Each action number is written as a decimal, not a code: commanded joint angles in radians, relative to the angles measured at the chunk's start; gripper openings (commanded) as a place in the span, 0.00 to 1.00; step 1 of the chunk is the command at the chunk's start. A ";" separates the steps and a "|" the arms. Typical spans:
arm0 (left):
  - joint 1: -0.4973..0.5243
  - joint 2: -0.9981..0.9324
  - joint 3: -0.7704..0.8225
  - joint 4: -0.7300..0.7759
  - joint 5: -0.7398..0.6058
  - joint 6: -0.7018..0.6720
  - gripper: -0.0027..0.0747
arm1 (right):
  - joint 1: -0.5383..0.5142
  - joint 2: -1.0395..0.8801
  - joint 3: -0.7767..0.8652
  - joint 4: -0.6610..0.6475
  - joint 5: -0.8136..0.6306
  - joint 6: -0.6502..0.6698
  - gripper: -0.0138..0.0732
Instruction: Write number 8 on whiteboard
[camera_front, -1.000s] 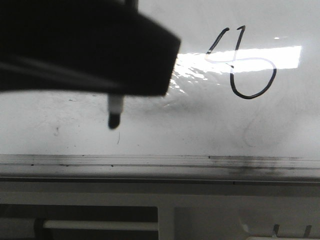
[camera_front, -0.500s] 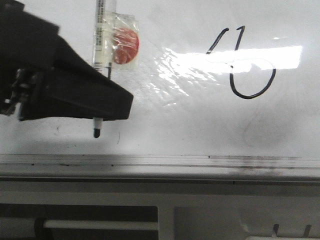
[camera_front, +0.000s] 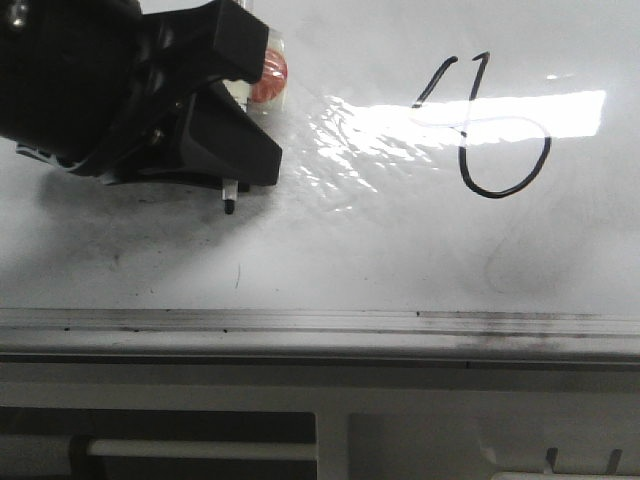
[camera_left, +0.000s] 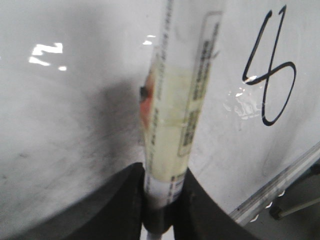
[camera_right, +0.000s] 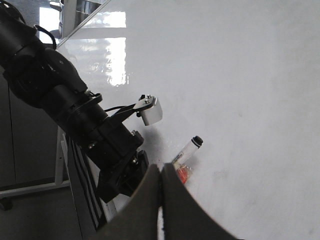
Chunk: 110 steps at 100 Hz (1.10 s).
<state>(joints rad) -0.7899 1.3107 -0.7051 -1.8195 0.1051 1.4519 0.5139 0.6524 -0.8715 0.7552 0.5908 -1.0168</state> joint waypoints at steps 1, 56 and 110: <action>0.004 -0.009 -0.029 -0.037 -0.152 -0.005 0.01 | -0.006 -0.001 -0.033 0.022 -0.050 0.004 0.09; 0.004 -0.009 -0.029 -0.044 -0.227 -0.007 0.55 | -0.006 0.000 -0.033 0.028 -0.054 0.007 0.09; -0.028 -0.366 0.052 0.005 -0.218 -0.003 0.69 | -0.007 -0.069 0.054 -0.099 -0.076 0.006 0.09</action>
<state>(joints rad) -0.8055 1.0576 -0.6681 -1.8274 -0.1256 1.4463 0.5139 0.6171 -0.8283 0.6533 0.5860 -1.0129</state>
